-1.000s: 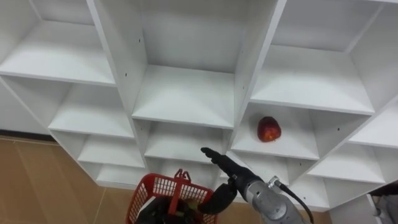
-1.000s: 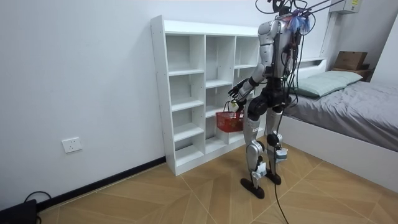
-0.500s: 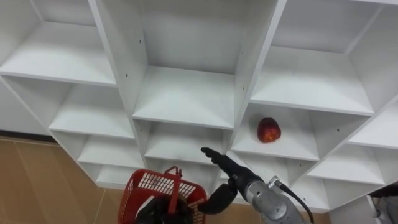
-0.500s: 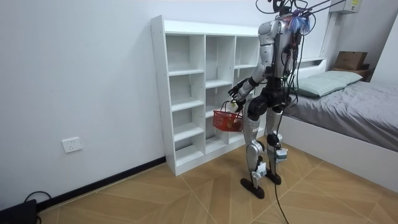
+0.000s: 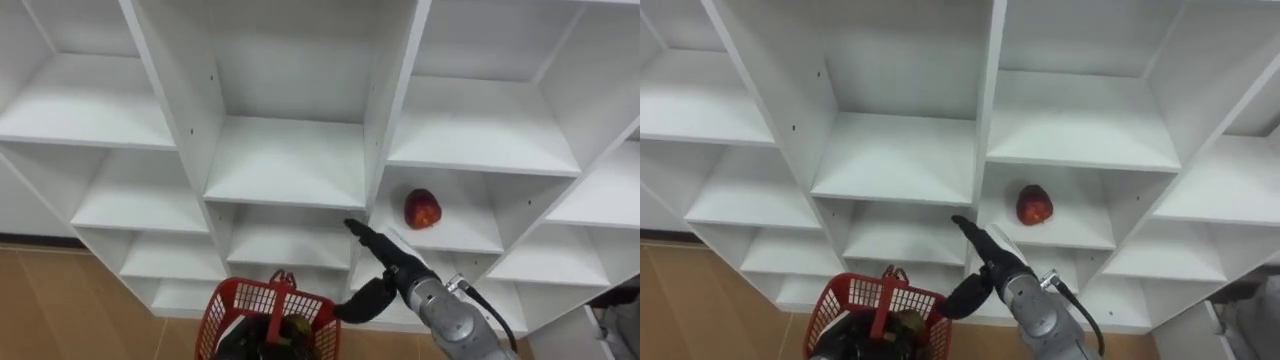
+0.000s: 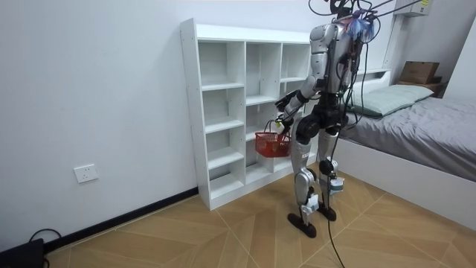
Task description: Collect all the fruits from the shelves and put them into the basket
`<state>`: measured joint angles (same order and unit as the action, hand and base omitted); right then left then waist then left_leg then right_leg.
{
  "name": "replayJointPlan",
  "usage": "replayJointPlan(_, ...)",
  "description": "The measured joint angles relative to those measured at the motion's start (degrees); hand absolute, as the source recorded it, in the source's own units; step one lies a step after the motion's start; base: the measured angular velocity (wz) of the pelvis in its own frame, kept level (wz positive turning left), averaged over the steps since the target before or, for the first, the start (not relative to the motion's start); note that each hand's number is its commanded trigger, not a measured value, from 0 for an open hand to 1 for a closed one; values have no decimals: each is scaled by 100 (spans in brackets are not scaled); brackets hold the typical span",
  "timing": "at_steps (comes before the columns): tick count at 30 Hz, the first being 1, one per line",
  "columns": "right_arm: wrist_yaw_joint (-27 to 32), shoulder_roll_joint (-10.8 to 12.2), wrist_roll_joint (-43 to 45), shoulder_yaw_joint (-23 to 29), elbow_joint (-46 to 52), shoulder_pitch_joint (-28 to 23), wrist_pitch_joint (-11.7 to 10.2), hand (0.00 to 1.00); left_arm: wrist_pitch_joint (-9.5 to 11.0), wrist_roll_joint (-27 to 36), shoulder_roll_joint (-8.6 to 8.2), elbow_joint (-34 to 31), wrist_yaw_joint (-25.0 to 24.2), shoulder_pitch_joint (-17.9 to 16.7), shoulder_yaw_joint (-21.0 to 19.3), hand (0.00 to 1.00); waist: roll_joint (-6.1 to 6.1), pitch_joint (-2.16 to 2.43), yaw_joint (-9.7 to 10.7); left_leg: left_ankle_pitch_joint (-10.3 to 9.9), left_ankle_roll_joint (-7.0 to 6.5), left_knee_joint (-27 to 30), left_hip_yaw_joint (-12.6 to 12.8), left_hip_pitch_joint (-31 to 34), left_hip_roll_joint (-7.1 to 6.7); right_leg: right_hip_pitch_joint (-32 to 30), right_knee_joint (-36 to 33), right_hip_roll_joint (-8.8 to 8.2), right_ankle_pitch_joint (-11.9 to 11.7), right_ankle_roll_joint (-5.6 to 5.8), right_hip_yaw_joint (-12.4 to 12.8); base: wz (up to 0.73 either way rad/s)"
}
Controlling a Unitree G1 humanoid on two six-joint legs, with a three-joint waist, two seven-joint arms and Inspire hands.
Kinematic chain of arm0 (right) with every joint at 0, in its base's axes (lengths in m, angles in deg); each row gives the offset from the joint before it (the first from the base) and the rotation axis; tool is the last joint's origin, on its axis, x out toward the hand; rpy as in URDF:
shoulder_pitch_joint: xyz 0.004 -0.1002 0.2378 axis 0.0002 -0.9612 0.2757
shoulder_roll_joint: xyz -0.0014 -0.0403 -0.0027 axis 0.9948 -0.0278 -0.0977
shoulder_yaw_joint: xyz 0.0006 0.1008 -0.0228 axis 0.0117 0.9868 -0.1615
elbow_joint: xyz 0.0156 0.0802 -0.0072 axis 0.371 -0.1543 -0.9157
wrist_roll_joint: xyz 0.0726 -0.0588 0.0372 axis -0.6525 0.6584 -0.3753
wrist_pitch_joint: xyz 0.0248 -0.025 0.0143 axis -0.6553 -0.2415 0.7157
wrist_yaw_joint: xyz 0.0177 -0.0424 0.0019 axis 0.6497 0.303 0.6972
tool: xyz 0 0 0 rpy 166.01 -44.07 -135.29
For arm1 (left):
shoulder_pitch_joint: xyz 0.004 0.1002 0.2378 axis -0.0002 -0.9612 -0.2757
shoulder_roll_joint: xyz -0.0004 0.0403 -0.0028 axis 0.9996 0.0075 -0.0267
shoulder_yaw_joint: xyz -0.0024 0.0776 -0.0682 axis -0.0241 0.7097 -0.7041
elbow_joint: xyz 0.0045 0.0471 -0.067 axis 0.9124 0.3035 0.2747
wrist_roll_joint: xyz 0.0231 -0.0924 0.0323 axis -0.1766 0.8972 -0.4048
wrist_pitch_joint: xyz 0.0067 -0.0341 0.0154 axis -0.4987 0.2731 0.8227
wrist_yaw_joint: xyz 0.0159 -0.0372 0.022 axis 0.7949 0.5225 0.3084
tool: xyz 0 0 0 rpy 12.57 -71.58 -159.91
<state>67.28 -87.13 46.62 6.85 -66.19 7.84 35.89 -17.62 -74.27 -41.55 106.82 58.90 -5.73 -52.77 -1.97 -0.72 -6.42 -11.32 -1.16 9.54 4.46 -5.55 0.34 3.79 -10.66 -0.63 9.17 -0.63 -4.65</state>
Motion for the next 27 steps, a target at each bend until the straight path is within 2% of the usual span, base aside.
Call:
replayJointPlan(7, 69, -89, 41, 208, 80, -37, -138, 0, 22, 209, 32, 148, 52, -3, -376, 100, 1, 0, 17, 0, 0, 4, 6, -4, -1, 9, 3, -4, 0, 0, -7, 0)
replayJointPlan(13, 110, -117, 111, 747, 283, -247, -301, 0, 142, 209, -2, 401, 170, -9, -739, 100, 61, 3, 92, 0, 0, -7, 12, -90, 0, 85, 11, -8, 0, 0, -14, 0)
replayJointPlan(15, 223, -131, 115, 922, 465, -426, -332, 0, 142, 213, 38, 436, 225, -115, -781, 100, 129, 42, 168, -1, -1, -13, 5, -120, -2, 111, 19, -8, 2, 4, -5, 0)
replayJointPlan(17, 304, -139, 107, 1066, 500, -484, -370, 0, 142, 213, 74, 448, 224, -140, -807, 100, 160, 53, 226, -1, -1, -14, 3, -123, -4, 107, 15, -11, 3, 4, 6, 0)
replayJointPlan(21, 399, -232, 95, 1157, 504, -540, -369, 0, 142, 213, 165, 448, 221, -194, -827, 100, 173, 66, 302, 0, 0, -32, 14, -216, 0, 142, 12, -13, 8, 5, 52, -4)
replayJointPlan(27, 567, -245, 99, 1369, 694, -579, -394, 0, 160, 253, 160, 446, 240, -197, -1018, 100, 130, 71, 353, 0, -1, -33, 26, -231, -8, 192, 5, 5, 11, 9, 115, -1)
